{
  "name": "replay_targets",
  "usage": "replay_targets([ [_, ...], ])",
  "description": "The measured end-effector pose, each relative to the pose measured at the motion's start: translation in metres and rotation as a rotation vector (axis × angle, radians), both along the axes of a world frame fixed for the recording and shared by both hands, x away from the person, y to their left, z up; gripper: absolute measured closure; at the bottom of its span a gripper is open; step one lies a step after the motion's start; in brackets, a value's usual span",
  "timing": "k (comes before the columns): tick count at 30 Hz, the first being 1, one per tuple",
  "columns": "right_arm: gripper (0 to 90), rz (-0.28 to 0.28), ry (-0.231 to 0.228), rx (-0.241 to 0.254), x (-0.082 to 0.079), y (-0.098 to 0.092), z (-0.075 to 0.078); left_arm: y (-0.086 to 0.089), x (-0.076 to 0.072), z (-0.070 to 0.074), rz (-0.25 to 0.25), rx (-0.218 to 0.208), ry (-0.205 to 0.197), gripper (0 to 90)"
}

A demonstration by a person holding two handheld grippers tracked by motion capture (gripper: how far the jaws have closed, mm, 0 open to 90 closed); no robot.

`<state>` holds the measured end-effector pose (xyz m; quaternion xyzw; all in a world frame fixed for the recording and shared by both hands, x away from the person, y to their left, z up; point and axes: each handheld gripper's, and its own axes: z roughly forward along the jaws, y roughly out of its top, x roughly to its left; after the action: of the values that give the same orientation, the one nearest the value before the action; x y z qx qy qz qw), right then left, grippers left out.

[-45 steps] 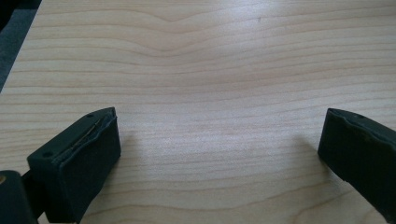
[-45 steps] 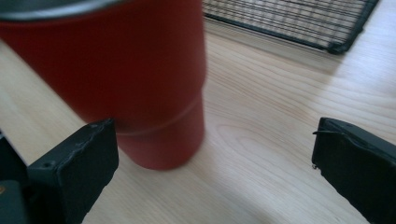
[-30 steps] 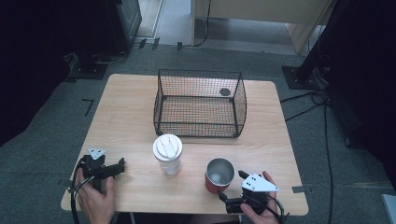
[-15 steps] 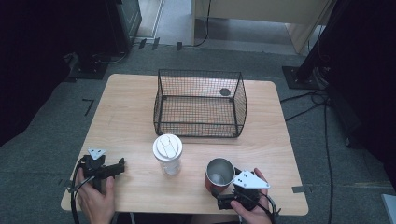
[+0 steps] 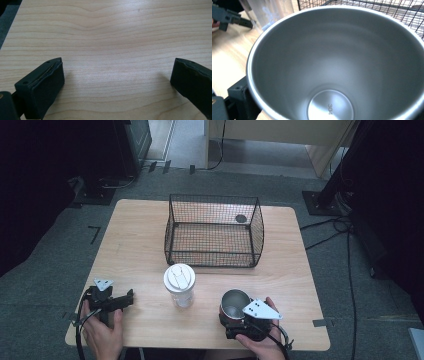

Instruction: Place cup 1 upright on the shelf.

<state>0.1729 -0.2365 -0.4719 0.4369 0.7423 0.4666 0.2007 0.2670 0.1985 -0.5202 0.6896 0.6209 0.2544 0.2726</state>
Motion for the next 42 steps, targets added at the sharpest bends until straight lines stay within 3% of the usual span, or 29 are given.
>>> replay_targets([
  [19, 7.3, -0.096, -0.064, 0.018, -0.002, 0.004, 0.002, 0.0, 0.0, 0.0, -0.006, -0.001, 0.0, 0.0],
  [42, 7.4, -0.179, -0.155, 0.062, 0.007, -0.008, 0.033, 0.0, 0.0, 0.0, -0.005, -0.001, 0.0, 0.0],
])
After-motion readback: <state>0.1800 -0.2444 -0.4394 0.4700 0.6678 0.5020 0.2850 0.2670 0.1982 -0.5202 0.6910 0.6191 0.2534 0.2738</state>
